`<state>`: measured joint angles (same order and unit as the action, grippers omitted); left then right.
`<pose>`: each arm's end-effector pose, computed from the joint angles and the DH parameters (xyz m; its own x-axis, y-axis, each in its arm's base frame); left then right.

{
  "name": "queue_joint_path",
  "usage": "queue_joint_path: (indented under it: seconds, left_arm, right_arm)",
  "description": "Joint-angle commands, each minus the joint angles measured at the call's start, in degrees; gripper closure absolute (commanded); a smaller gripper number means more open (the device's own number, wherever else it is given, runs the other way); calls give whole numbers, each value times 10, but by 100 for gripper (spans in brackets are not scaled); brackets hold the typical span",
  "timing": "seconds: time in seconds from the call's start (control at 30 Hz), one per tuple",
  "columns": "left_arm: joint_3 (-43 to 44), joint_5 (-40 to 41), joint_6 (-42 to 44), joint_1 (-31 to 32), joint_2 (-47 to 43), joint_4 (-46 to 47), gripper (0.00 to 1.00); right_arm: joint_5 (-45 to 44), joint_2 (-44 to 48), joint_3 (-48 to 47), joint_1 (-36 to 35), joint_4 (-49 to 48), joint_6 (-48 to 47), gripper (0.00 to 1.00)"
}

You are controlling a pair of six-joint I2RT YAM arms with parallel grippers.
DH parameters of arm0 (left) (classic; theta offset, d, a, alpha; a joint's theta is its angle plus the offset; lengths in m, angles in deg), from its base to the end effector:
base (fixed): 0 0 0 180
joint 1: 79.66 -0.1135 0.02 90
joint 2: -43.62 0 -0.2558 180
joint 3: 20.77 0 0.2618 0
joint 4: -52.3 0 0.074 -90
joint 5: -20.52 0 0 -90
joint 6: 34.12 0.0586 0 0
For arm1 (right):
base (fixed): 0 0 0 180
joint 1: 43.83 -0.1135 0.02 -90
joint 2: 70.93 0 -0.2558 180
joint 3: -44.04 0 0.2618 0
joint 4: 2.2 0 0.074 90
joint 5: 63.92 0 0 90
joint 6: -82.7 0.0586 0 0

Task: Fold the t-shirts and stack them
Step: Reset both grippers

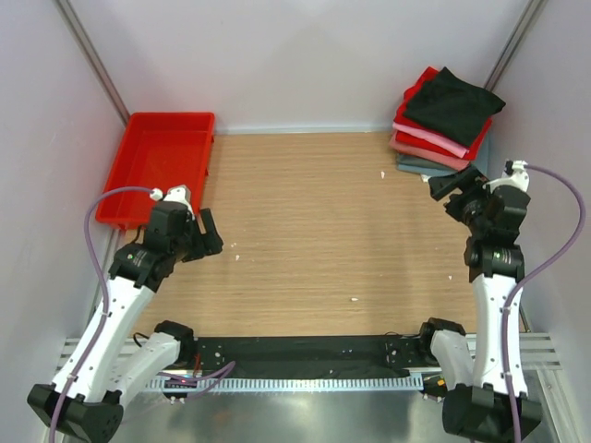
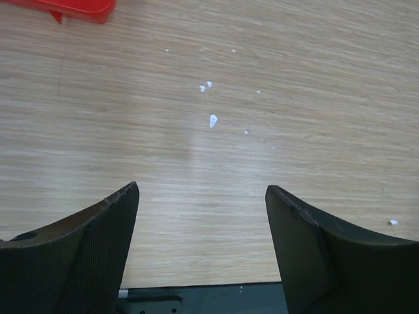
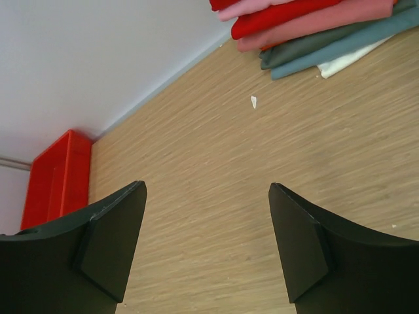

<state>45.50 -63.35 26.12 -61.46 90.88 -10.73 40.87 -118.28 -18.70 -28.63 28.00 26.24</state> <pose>0.1815 -0.0531 0.2947 -0.6910 -0.2923 -0.6611 -0.1214 0.9485 -0.2925 0.2215 -0.0447 0.3377 -0.1971 0.6071 -0.7698 0.1491 0.7946 0.5886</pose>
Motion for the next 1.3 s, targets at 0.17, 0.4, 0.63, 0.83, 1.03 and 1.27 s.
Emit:
queue_joint_path:
  seconds: [0.17,0.4,0.63,0.83,1.03,1.27]
  left_arm:
    - [-4,138,43,-2,37,174,19]
    - [-133,175,89,-12,71,435,18]
    - [-225,204,86,-66,200,681,12]
    - [-196,193,164,-102,312,799,13]
    - [-178,49,241,-153,375,888,13]
    - [-199,-39,258,-211,445,977,15]
  right_arm:
    - [-27,67,33,-31,20,-1,18]
    - [-6,95,81,-71,27,35,18]
    - [0,127,151,-129,-9,72,18]
    - [-12,136,155,-152,10,48,18]
    - [-9,141,150,-170,34,27,17]
    - [-13,138,142,-170,59,7,17]
